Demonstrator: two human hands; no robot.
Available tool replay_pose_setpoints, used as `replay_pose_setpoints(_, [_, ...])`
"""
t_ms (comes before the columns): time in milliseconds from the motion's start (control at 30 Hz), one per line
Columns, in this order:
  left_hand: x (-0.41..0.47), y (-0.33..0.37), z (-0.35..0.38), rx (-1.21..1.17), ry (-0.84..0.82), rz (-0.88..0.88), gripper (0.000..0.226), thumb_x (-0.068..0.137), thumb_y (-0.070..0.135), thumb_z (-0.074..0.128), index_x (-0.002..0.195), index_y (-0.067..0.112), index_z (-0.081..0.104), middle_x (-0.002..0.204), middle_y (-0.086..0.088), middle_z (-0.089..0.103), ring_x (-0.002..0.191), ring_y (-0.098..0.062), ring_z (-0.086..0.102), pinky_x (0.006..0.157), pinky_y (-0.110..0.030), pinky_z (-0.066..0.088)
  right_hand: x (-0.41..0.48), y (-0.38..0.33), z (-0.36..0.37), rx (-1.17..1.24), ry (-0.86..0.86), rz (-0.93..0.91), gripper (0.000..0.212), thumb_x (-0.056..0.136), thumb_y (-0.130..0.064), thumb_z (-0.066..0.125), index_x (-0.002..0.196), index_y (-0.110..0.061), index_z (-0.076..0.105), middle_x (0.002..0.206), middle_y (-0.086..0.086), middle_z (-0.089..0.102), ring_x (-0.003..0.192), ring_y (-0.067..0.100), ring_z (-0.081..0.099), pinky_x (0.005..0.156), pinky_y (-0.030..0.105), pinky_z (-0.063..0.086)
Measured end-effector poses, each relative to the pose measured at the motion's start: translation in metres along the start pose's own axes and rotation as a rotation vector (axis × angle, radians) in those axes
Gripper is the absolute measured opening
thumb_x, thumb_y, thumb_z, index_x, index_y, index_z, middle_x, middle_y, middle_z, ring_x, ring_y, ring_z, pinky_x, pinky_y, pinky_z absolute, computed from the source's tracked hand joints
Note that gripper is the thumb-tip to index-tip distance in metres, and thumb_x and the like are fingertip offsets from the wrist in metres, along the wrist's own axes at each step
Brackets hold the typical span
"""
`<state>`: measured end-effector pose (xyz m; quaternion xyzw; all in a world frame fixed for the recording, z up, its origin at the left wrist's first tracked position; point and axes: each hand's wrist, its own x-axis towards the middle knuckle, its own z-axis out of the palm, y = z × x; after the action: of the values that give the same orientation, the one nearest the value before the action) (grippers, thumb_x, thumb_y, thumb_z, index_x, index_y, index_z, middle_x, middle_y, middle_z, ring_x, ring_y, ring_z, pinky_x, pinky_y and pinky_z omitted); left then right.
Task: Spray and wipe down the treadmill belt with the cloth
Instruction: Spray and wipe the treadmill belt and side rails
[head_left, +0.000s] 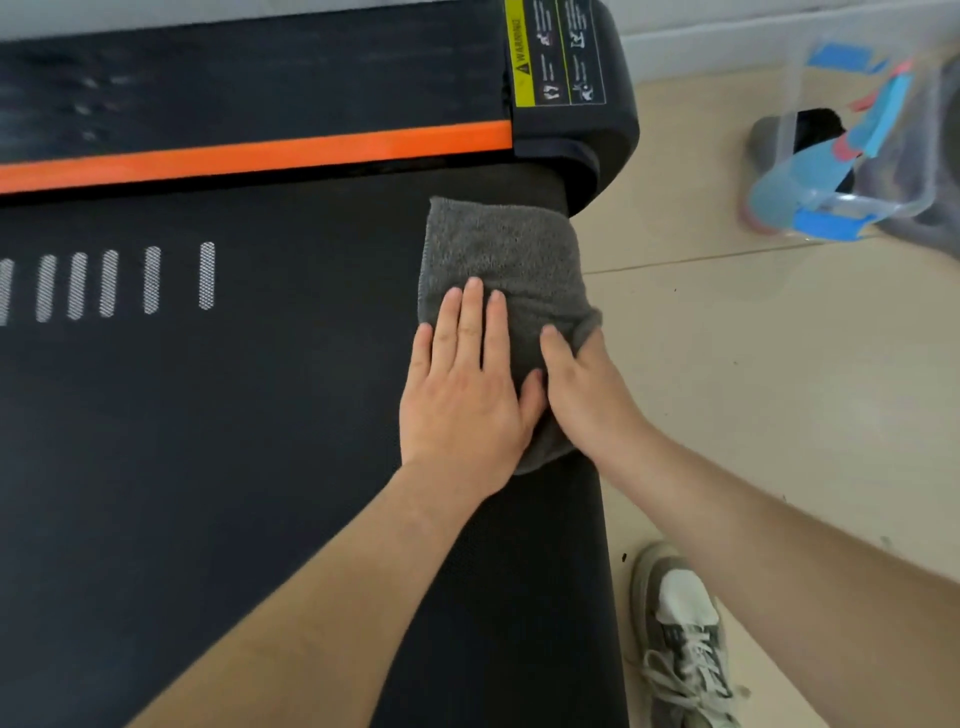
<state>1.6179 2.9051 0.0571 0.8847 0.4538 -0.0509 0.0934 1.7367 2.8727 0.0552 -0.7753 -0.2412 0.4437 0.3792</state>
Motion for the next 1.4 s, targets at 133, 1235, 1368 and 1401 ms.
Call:
replay_pose_setpoints(133, [0.07, -0.026, -0.017, 0.119, -0.02, 0.069, 0.079, 0.097, 0.06, 0.006, 0.158, 0.01, 0.005, 0.166, -0.012, 0.003, 0.153, -0.025, 0.004, 0.123, -0.044, 0.008, 0.073, -0.044, 0.011, -0.037, 0.114, 0.02, 0.076, 0.087, -0.057, 0.038, 0.146, -0.01, 0.031, 0.146, 0.013, 0.043, 0.132, 0.032, 0.044, 0.111, 0.047, 0.038])
replay_pose_setpoints(1235, [0.019, -0.364, -0.077, -0.057, -0.048, -0.132, 0.058, 0.097, 0.029, 0.036, 0.148, 0.003, 0.031, 0.159, -0.018, 0.026, 0.15, -0.031, 0.018, 0.12, -0.051, 0.018, 0.016, -0.173, 0.323, -0.943, -0.234, -0.507, 0.066, 0.104, -0.035, 0.032, 0.159, -0.017, 0.0, 0.167, -0.002, -0.007, 0.153, 0.016, -0.003, 0.121, 0.045, -0.004])
replay_pose_setpoints(1368, [-0.013, -0.39, -0.063, -0.173, 0.04, -0.273, 0.05, 0.091, 0.029, 0.033, 0.122, -0.007, 0.049, 0.133, -0.028, 0.049, 0.134, -0.043, 0.037, 0.114, -0.054, 0.031, 0.019, -0.181, 0.35, -1.011, -0.386, -0.675, 0.065, 0.102, -0.036, 0.033, 0.159, -0.029, 0.002, 0.167, -0.011, -0.004, 0.153, 0.015, 0.002, 0.121, 0.047, -0.001])
replay_pose_setpoints(1401, [-0.018, -0.389, -0.063, -0.186, 0.036, -0.301, 0.049, 0.09, 0.03, 0.033, 0.12, -0.006, 0.049, 0.132, -0.026, 0.049, 0.134, -0.042, 0.038, 0.114, -0.052, 0.03, 0.021, -0.177, 0.348, -1.051, -0.386, -0.734, 0.065, 0.102, -0.04, 0.033, 0.159, -0.031, 0.002, 0.167, -0.011, -0.001, 0.152, 0.016, 0.005, 0.121, 0.046, 0.003])
